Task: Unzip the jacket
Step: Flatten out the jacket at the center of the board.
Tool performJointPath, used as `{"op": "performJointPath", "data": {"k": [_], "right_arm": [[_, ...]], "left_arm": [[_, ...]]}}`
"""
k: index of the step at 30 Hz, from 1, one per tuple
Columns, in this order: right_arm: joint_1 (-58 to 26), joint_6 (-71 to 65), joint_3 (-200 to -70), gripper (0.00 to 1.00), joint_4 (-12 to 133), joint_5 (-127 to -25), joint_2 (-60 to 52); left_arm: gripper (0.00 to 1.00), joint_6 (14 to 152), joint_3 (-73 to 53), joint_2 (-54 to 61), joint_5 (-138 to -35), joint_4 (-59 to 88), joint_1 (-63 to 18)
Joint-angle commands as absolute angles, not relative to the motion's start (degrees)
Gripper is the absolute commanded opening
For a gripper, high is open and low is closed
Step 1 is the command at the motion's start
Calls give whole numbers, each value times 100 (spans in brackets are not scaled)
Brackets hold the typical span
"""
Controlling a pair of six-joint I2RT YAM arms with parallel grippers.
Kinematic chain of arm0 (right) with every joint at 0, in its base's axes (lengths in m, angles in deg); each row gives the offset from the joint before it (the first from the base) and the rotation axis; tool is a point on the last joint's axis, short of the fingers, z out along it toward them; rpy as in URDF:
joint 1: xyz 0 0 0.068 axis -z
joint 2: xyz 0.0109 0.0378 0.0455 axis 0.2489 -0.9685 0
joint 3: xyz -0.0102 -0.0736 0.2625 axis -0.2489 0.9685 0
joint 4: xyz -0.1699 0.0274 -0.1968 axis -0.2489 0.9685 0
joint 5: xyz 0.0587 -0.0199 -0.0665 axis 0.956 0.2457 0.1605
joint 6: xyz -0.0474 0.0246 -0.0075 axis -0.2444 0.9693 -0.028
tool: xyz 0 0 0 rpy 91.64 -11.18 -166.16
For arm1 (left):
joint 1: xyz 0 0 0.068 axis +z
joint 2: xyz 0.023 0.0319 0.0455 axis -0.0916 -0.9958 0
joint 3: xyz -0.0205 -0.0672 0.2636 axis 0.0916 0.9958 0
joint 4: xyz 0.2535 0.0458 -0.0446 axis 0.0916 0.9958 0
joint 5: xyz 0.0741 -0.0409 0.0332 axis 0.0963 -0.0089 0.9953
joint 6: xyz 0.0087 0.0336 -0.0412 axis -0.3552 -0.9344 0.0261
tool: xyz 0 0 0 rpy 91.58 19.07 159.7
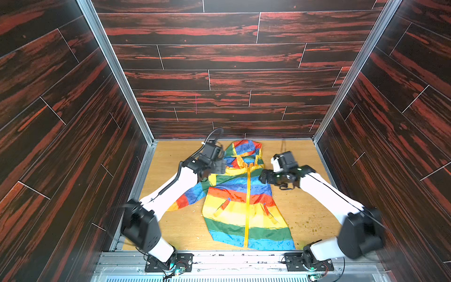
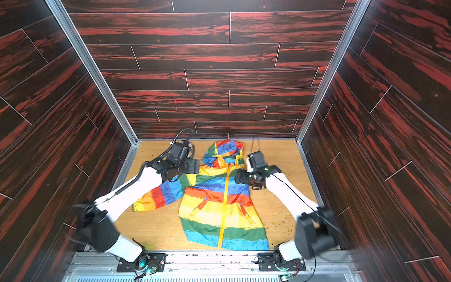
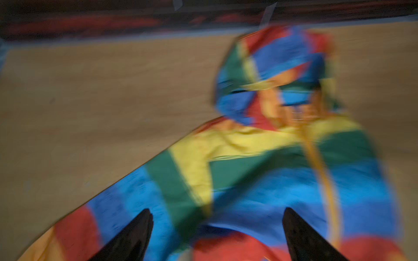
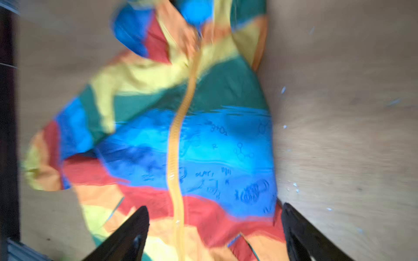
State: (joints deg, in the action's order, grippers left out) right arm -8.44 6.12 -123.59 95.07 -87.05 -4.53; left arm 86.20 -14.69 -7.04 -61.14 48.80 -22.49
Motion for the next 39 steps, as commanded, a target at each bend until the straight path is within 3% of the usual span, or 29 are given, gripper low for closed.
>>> {"op": "performJointPath", "data": {"k": [1, 5, 8, 12, 16, 20, 26, 30, 39], "right_arm": [[-812, 768, -12556, 92, 9622, -9010, -1092], [-809, 736, -12604, 92, 9623, -8965, -1414], [-718, 784, -12395, 92, 9431, -8887, -1246], [45, 1241, -11397, 87, 8224, -7201, -459], [647, 1643, -10677, 83, 7545, -6011, -75], [966, 1765, -10387, 81, 7978, -6715, 287], [2819, 2041, -9702, 79, 8192, -6635, 1356], [3082, 1926, -9647, 79, 8386, -6603, 1689], [3094, 1854, -9521, 79, 8377, -6510, 1862]], "left_arm": [[92, 8870, -1411, -1271, -5737, 5375, -1957], [94, 8783, -1491, -1761, -5952, 5604, -1835], [94, 8591, -1183, -1469, -6665, 5201, -1959], [95, 8234, -1051, -866, -7069, 4535, -2556], [95, 8140, -1562, -1126, -7159, 4714, -3362], [95, 8181, -2311, -1852, -7223, 5003, -4204], [94, 8552, -3470, -2967, -6962, 5641, -5019], [91, 8620, -4175, -3669, -6872, 5835, -5253], [90, 8771, -6978, -5579, -5914, 7975, -5468]]}}
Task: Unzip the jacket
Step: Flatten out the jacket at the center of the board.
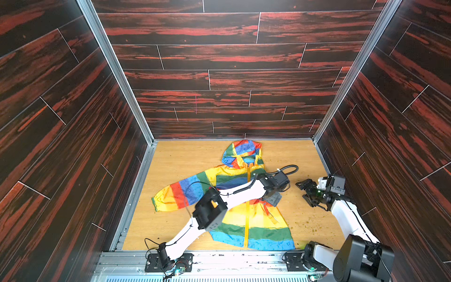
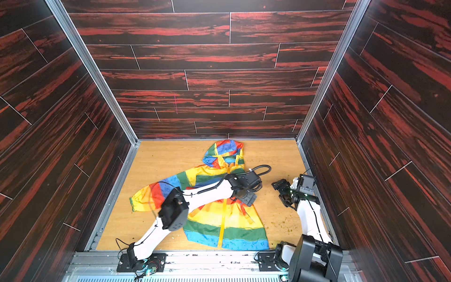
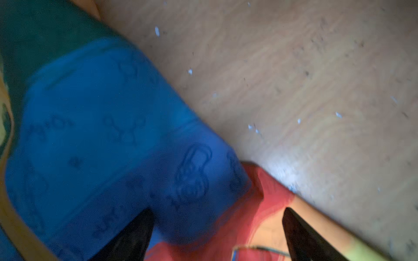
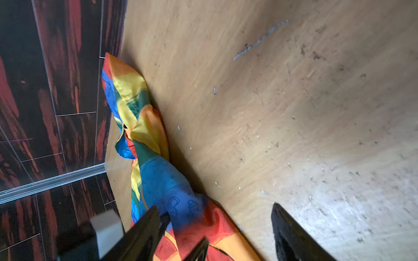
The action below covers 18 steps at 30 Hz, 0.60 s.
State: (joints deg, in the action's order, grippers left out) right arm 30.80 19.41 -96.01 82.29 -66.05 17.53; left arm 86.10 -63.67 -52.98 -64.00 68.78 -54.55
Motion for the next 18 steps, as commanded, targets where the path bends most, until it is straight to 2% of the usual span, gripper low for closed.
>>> {"op": "performJointPath", "data": {"k": [1, 4, 7, 10, 13, 14, 18], "right_arm": [[3094, 1845, -9534, 79, 8386, -6513, 1865], [3094, 1799, -9578, 79, 8420, -6532, 1858], [3086, 1753, -9578, 79, 8395, -6551, 1872], [3052, 1611, -9591, 79, 8289, -6461, 1900], [2763, 1496, -9654, 79, 8091, -6250, 1877], [2616, 1449, -9695, 79, 8066, -6269, 1858], [1952, 1285, -9804, 79, 7959, -6409, 1579]], "left_arm": [[85, 8773, -7239, -5759, -5836, 8173, -5474], [66, 8791, -7674, -6012, -5758, 8559, -5468], [46, 8758, -7521, -5804, -5976, 8453, -5469], [25, 8643, -6776, -5068, -6345, 7779, -5456], [3, 8483, -5402, -3963, -7179, 6645, -5307], [0, 8459, -4924, -3582, -7463, 6260, -5214], [0, 8586, -2874, -2068, -8330, 4665, -4607]]}}
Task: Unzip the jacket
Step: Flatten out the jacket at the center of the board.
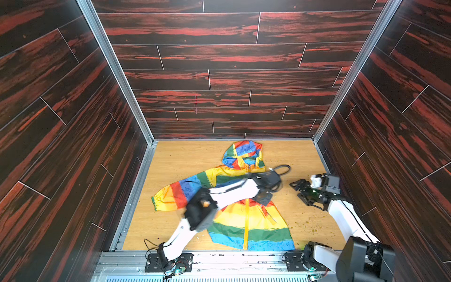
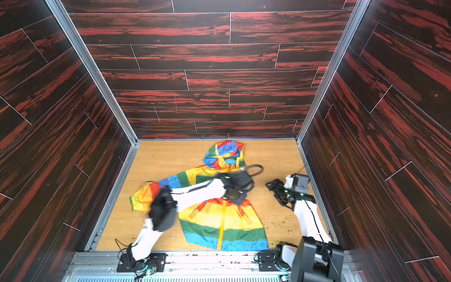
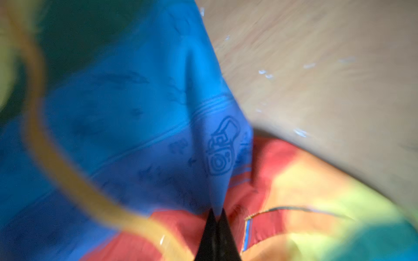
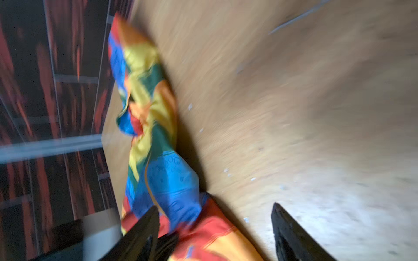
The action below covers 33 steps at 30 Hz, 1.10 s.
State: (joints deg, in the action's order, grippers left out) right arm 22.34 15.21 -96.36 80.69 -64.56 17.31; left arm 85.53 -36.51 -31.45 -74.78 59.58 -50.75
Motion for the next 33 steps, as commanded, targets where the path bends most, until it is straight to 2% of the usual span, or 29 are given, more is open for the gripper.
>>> {"op": "performJointPath", "data": {"k": [1, 2, 4, 8, 16, 20, 23, 26, 33], "right_arm": [[1782, 1250, -9844, 78, 8003, -6519, 1455], [1647, 1228, -9882, 79, 8061, -6647, 1354], [1312, 1183, -9929, 72, 8131, -6798, 1117], [826, 1168, -9963, 66, 8009, -6794, 679], [-427, 1236, -10212, 66, 7391, -7103, -165], [-486, 863, -9920, 69, 6583, -6685, -78], [-475, 565, -9606, 77, 6264, -6667, 265], [-485, 533, -9272, 84, 5548, -5976, 465], [-683, 421, -9434, 89, 4713, -5153, -364]], "left_arm": [[0, 8604, -2482, -1778, -8566, 4473, -4415], [0, 8637, -2190, -1557, -8776, 4327, -4256], [0, 8680, -1615, -1096, -9339, 4035, -3910], [0, 8669, -873, -640, -9784, 3787, -3445], [0, 8749, -298, -353, -10118, 3522, -2969], [0, 8878, -285, -370, -9800, 3546, -2840], [0, 8994, -194, -388, -9503, 3545, -2706], [0, 9003, -155, -461, -9522, 3517, -2626], [0, 8988, -133, -498, -9547, 3496, -2577]]}}
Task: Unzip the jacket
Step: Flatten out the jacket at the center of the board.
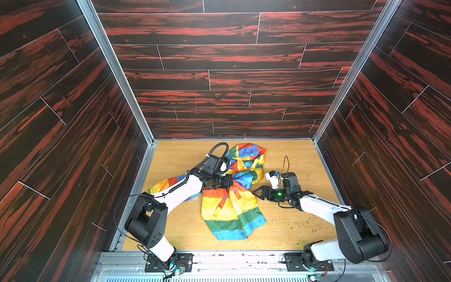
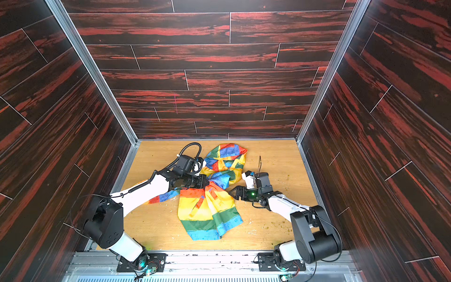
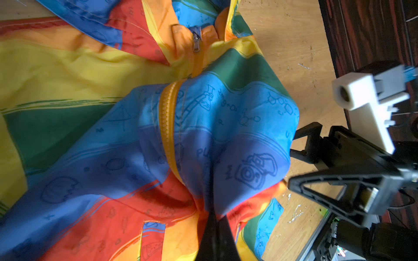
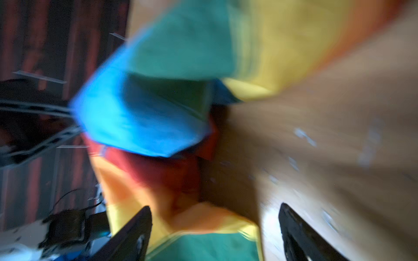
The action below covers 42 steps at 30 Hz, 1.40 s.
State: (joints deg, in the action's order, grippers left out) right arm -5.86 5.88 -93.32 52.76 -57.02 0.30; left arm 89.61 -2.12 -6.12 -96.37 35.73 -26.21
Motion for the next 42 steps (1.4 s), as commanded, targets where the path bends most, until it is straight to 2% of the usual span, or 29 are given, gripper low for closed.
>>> {"op": "performJointPath", "data": {"k": [1, 4, 6, 7, 9, 11, 14, 16, 18, 21, 24, 26, 28, 30, 33, 35, 39, 42], "right_arm": [[-709, 401, -9458, 88, 4666, -5102, -471], [-821, 340, -9484, 87, 4527, -5054, -831], [-852, 368, -9539, 82, 4512, -5021, -1011], [-874, 383, -9534, 76, 4508, -5022, -1017], [-958, 384, -9563, 55, 4634, -5034, -898], [-1155, 288, -9682, 38, 5041, -5213, -612], [-1720, 162, -10078, 22, 5736, -5501, -172], [-2149, 63, -10518, 16, 6139, -5529, -169], [-2545, -88, -10990, 16, 6421, -5567, -398], [-2917, -315, -11750, 26, 6716, -5384, -1043], [-2988, -426, -12110, 44, 6917, -5740, -1092], [-2952, -372, -12076, 64, 6909, -6345, -760], [-2828, -153, -11844, 72, 6755, -7004, -348], [-2602, 188, -11498, 72, 6557, -7700, 24], [-2181, 587, -11283, 64, 6777, -8299, 132], [-2127, 486, -11320, 60, 7006, -8336, -157], [-2141, 302, -11204, 59, 6635, -7841, -746], [-2147, 128, -11251, 59, 6358, -7874, -1120]], "left_arm": [[0, 8991, -127, -515, -9546, 3491, -2571], [0, 9007, -127, -557, -9591, 3466, -2551], [0, 9003, -118, -559, -9578, 3443, -2542], [0, 9017, -118, -568, -9565, 3447, -2535], [0, 9043, -118, -573, -9471, 3467, -2500], [0, 9106, -127, -581, -9252, 3519, -2459], [0, 9244, -92, -591, -8930, 3526, -2340], [0, 9329, -92, -622, -8750, 3550, -2217], [0, 9384, -85, -642, -8576, 3596, -2064], [0, 9467, -6, -724, -8472, 3498, -1789], [0, 9543, 59, -868, -8488, 3386, -1539], [0, 9641, 139, -951, -8626, 3224, -1320], [0, 9670, 165, -1080, -8782, 3104, -1154], [0, 9637, 99, -1255, -8895, 3096, -1050], [0, 9600, 8, -1501, -8995, 3113, -939], [0, 9582, -26, -1581, -9019, 3106, -925], [0, 9552, -52, -1619, -8968, 3161, -900], [0, 9542, -62, -1622, -9017, 3179, -894]]}}
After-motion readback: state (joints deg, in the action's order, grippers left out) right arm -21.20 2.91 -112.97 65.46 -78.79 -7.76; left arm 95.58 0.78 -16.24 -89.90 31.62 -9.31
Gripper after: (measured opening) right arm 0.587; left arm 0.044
